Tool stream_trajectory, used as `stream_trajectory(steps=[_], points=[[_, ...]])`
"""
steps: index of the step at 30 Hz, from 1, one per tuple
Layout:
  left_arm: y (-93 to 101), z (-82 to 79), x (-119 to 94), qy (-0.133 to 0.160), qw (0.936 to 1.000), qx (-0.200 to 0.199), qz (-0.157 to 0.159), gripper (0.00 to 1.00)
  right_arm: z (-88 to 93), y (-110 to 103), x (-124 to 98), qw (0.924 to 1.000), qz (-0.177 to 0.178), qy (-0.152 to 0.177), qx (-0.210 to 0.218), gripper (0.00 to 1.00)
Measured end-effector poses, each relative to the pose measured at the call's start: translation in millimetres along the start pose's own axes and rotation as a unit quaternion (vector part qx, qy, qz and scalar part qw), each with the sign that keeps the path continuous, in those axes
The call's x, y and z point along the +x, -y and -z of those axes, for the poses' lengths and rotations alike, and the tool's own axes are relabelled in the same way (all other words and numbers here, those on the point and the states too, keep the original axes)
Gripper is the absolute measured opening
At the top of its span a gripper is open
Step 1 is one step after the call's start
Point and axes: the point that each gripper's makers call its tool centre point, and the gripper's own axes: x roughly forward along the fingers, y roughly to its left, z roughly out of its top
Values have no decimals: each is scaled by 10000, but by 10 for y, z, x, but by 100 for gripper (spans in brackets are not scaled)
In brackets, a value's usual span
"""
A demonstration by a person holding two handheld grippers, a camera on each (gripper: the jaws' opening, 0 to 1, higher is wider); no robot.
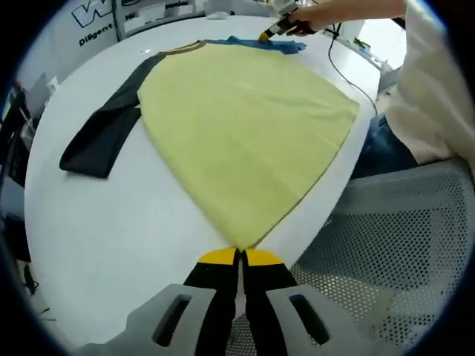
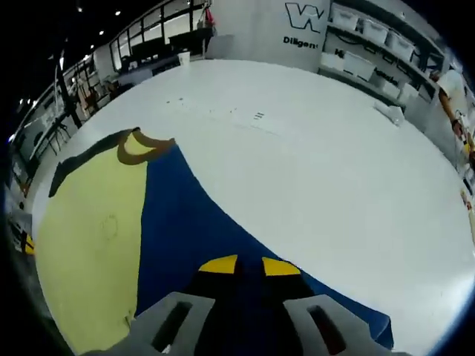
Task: Fold the garment on the visible template until the final outline fits inside the template.
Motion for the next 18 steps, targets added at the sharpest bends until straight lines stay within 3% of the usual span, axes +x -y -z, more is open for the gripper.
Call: stream_trajectory(steps=[3, 10, 13, 18], points=[[1, 0, 2, 0, 10000, 35, -3, 2, 106, 311, -318, 9994, 198, 67, -281, 6], [3, -4, 2, 10, 10000, 82, 0, 2, 561, 729, -855, 9988, 399, 40, -268, 6], [3, -3, 2, 8, 10000, 95, 3, 2, 723, 708, -964, 9990, 296, 31, -347, 6], [3, -4, 2, -9, 9999, 133, 18, 2, 915, 491, -903, 9924, -16, -239, -1210, 8]])
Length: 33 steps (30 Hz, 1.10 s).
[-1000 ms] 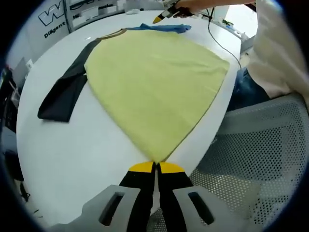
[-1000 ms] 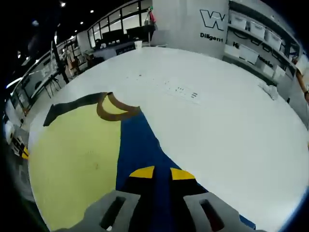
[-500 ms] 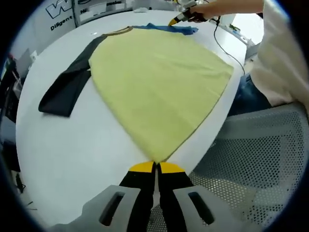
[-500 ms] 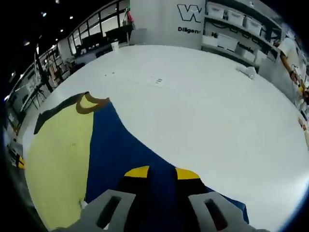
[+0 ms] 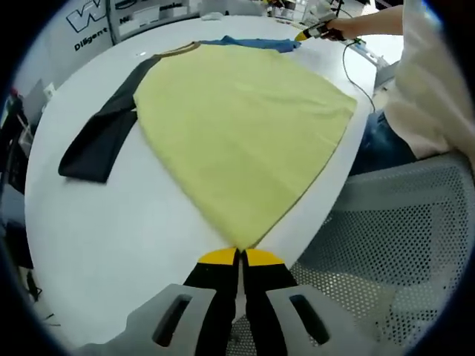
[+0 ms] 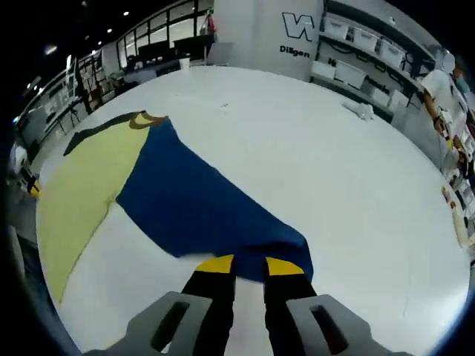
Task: Fold the garment on the visible template until the final outline fits inside the template.
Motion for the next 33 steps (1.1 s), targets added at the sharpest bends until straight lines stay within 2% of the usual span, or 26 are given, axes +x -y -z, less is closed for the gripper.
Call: stream_trajectory(steps=[2, 5, 7, 8, 9, 11, 15, 18, 21, 23, 25, 28, 29, 30, 32, 33], points=[[3, -2, 0, -14, 10000, 14, 4, 2, 4, -29, 54, 9995, 20, -65, -296, 9], [4, -3, -2, -32, 10000, 37, -3, 2, -23, -101, 140, 9992, -17, -65, -403, 10], [5, -4, -4, -34, 10000, 25, -7, 2, 16, -105, 183, 9979, -1, -233, -605, 9], [6, -5, -4, -37, 10000, 28, -12, 2, 19, -108, 168, 9983, 29, -230, -536, 5], [3, -5, -3, -39, 10000, 31, -19, 2, 2, -97, 170, 9973, 70, -212, -694, 4], [1, -5, -4, -36, 10000, 16, -21, 2, 55, -69, 161, 9965, 92, -387, -738, 0], [-1, -4, -6, -33, 10000, 11, -20, 2, 44, 30, 72, 9966, 46, -350, -748, 0], [-3, -3, -5, -35, 10000, 27, -29, 2, 39, 27, -24, 9946, -293, -318, -947, 0], [-4, -3, -6, -40, 10000, 56, -26, 2, 72, 8, -178, 9895, -684, -327, -1235, 0], [-4, -4, -6, -41, 10000, 69, -22, 2, 109, 46, -265, 9850, -768, -389, -1498, 0], [-7, -1, -6, -36, 10000, 76, -16, 2, 146, 2, -365, 9822, -1038, -381, -1519, 0], [-6, -5, -5, -38, 10000, 86, -15, 2, 224, 56, -452, 9739, -1082, -532, -1925, 0], [-6, -6, -5, -40, 10000, 91, -14, 2, 247, 54, -458, 9733, -1123, -570, -1921, 0], [-6, -6, -5, -42, 9999, 102, -13, 2, 317, 43, -476, 9656, -1174, -711, -2209, 0], [-6, -8, -7, -42, 9999, 101, -10, 2, 427, 63, -463, 9554, -1097, -980, -2562, 0], [-6, -7, -6, -41, 9999, 99, -8, 2, 454, 21, -448, 9565, -1167, -999, -2479, 0]])
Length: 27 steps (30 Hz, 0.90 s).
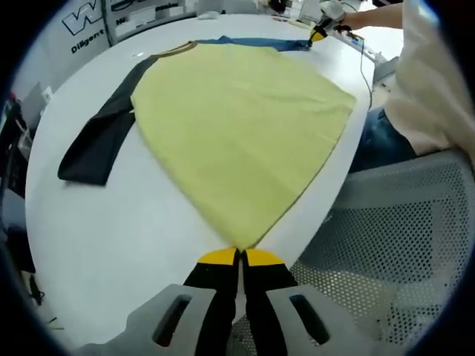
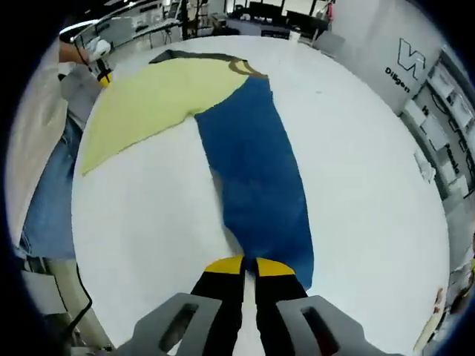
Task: Fold the garment on the visible template until the final outline fits inside the template.
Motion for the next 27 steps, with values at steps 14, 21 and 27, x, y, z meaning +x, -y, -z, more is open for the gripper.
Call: stream_trajectory(steps=[14, 21, 27], points=[[1, 6, -1, -32, 10000, 22, -22, 2, 446, 246, 67, 9504, 845, 294, 2980, 16], [-9, 11, -6, -68, 10000, 44, -43, 2, 581, 249, 158, 9529, 1192, 107, 2785, 15], [-26, 46, -25, -106, 9999, -26, -87, 1, 609, 300, 126, 9530, 1177, -68, 2792, 12]])
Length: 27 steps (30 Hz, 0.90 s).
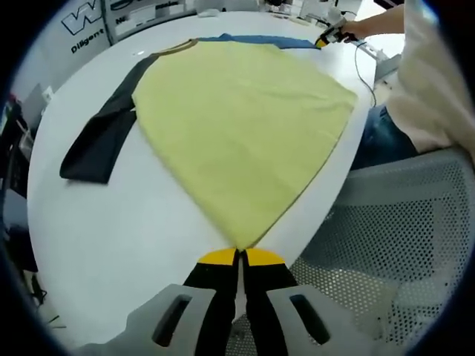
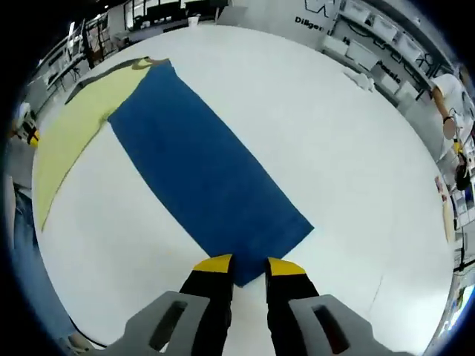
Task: Fold the garment on the visible template until the final outline fits inside the template.
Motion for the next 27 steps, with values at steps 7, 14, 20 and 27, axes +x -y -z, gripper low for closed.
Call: stream_trajectory(steps=[7, 14, 20, 27], points=[[-180, -74, -177, 455, 9969, -596, -223, 1, -152, 19, -49, 9997, 177, 10, -153, 9], [-653, -363, -337, 1174, 9827, -1271, -667, 7, -599, -173, -36, 9982, -8, 568, -185, 14], [-1134, -574, -362, 1584, 9602, -2007, -1125, 17, -776, -297, -3, 9964, -151, 830, -51, 18], [-1659, -560, -236, 1768, 9207, -3136, -1505, 23, -895, -447, 16, 9950, -247, 965, -50, 18]])
